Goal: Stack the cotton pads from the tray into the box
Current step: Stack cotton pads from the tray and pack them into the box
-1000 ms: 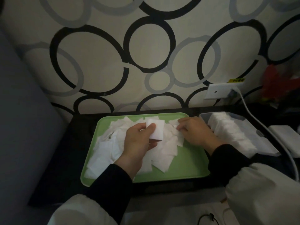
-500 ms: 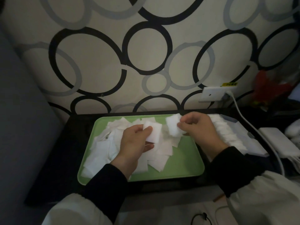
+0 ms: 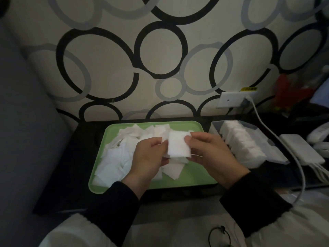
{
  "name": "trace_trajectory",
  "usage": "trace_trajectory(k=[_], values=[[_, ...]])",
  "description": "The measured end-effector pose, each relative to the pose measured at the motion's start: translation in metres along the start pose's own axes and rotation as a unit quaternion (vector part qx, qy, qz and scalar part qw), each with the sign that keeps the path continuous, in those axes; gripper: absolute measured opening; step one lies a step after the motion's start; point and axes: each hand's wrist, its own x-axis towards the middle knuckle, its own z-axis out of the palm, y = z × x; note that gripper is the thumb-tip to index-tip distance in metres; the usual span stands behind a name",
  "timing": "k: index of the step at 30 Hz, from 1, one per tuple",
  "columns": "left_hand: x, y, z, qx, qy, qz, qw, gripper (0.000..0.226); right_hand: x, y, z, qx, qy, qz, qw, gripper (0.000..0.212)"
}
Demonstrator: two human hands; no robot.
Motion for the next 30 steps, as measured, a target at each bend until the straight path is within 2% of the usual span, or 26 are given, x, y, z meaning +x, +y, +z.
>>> trace_trajectory(k=[3,10,19,23,27,30], values=[[0.000,0.002,-0.003,-0.008,0.003,-0.002,1.000,0.020,0.005,0.003,0.007,0.008,-0.004,-0.004,1.000,0.014],[-0.002,0.007,-0.010,-0.035,-0.006,-0.006,0.999,0.024,0.020,0.018,0.026,-0.002,0.037,-0.031,0.999,0.006],[0.002,0.007,-0.015,-0.057,0.004,-0.019,0.998,0.023,0.021,0.022,0.031,-0.128,0.058,-0.115,0.983,0.007],[0.003,0.009,-0.011,-0.099,0.009,-0.062,0.993,0.026,0.022,0.024,0.027,-0.202,0.069,-0.152,0.965,0.006],[0.003,0.001,-0.009,-0.045,-0.039,-0.012,0.998,0.019,0.026,0.028,0.017,-0.235,0.065,-0.169,0.955,0.009],[0.009,-0.002,-0.003,-0.038,-0.018,-0.010,0.999,0.015,0.029,0.025,0.007,-0.223,0.064,-0.152,0.961,0.008]])
